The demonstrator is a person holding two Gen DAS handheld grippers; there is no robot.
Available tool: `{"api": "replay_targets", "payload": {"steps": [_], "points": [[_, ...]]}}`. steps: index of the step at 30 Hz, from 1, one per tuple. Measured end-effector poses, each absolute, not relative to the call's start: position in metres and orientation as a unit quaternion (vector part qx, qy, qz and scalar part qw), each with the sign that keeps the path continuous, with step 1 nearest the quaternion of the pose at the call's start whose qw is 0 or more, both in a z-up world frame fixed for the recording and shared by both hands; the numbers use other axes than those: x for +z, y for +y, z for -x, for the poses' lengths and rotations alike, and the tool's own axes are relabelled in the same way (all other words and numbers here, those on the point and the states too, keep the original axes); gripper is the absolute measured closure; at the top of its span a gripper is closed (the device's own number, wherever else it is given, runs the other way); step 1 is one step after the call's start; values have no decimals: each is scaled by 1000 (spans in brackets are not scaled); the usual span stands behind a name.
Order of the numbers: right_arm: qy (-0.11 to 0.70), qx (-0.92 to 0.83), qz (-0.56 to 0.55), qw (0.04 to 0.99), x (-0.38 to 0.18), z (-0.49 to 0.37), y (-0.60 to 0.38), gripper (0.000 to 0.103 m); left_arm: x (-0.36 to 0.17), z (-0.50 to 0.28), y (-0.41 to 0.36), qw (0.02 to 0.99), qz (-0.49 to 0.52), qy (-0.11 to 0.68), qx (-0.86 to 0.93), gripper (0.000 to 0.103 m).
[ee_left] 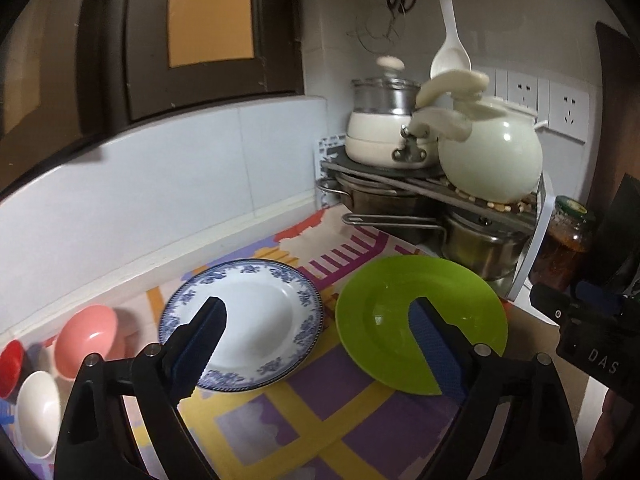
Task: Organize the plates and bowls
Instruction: 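Move both grippers over to the lime-green plate beside the pot rack, then close both grippers on the rim of the lime-green plate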
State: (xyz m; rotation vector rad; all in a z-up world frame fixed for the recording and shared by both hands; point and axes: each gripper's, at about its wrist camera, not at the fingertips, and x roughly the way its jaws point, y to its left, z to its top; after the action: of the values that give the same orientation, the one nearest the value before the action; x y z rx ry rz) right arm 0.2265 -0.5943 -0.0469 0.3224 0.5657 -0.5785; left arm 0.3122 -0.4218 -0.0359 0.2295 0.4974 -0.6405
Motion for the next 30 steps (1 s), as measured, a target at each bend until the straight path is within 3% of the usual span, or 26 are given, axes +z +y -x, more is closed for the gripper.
{"api": "replay_targets", "payload": {"steps": [20, 30], "points": [[326, -312, -188, 872, -115, -276, -650, 27, -101, -365, -488, 884, -132, 299, -335, 31], [344, -318, -195, 861, -142, -289, -657, 36, -130, -381, -499, 861, -137, 342, -352, 54]]}}
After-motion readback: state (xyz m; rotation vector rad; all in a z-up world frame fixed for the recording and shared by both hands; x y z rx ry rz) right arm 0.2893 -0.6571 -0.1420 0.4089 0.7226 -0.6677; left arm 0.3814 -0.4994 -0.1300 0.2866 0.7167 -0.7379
